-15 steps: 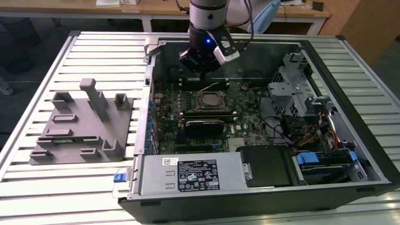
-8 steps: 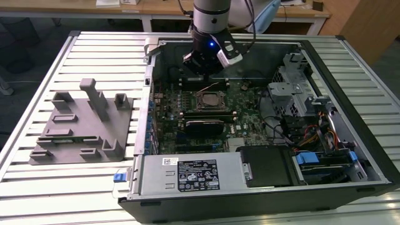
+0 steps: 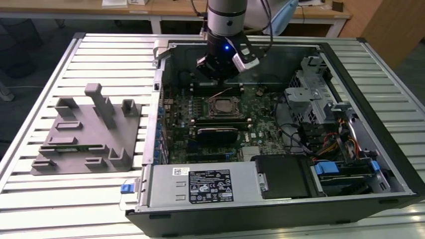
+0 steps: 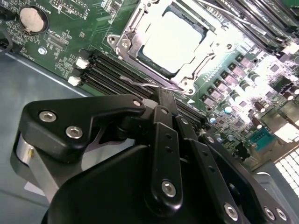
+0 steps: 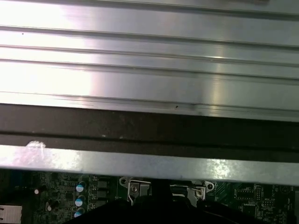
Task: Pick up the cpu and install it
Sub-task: 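Install the first cpu locking lever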
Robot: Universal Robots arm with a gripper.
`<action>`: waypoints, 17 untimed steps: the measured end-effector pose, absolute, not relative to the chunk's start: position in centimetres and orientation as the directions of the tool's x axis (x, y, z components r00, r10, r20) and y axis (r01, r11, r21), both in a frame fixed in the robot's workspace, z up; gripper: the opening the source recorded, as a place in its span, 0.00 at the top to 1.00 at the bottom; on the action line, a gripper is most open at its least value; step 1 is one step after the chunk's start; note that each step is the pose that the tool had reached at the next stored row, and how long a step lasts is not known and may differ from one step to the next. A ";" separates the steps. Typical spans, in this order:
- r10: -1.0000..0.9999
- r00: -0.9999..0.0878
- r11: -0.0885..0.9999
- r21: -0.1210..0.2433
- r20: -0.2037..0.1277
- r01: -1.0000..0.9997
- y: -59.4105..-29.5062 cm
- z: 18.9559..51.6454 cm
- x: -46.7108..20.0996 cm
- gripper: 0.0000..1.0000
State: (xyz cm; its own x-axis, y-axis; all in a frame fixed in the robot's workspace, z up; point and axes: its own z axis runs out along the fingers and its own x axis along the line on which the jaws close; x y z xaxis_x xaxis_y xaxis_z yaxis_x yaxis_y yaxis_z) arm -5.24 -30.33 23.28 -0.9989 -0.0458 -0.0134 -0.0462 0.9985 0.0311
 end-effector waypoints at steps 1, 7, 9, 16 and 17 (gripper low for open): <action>-0.046 -0.999 0.998 0.031 -0.013 -0.046 -30.3 23.2 -5.2 0.89; -0.046 -0.999 0.998 0.030 -0.013 -0.046 -30.2 23.0 -5.0 0.89; -0.046 -0.999 0.999 0.024 -0.013 -0.046 -30.1 22.8 -4.8 0.89; -0.046 -0.999 0.999 0.023 -0.013 -0.046 -29.6 22.6 -4.3 0.89; -0.046 -0.999 0.999 0.023 -0.013 -0.046 -29.5 22.6 -4.2 0.89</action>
State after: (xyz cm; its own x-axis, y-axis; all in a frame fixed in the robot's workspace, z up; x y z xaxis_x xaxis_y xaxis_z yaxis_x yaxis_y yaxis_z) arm -4.21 -29.52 22.56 -0.9989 -0.0460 -0.0129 -0.0463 0.9987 0.0232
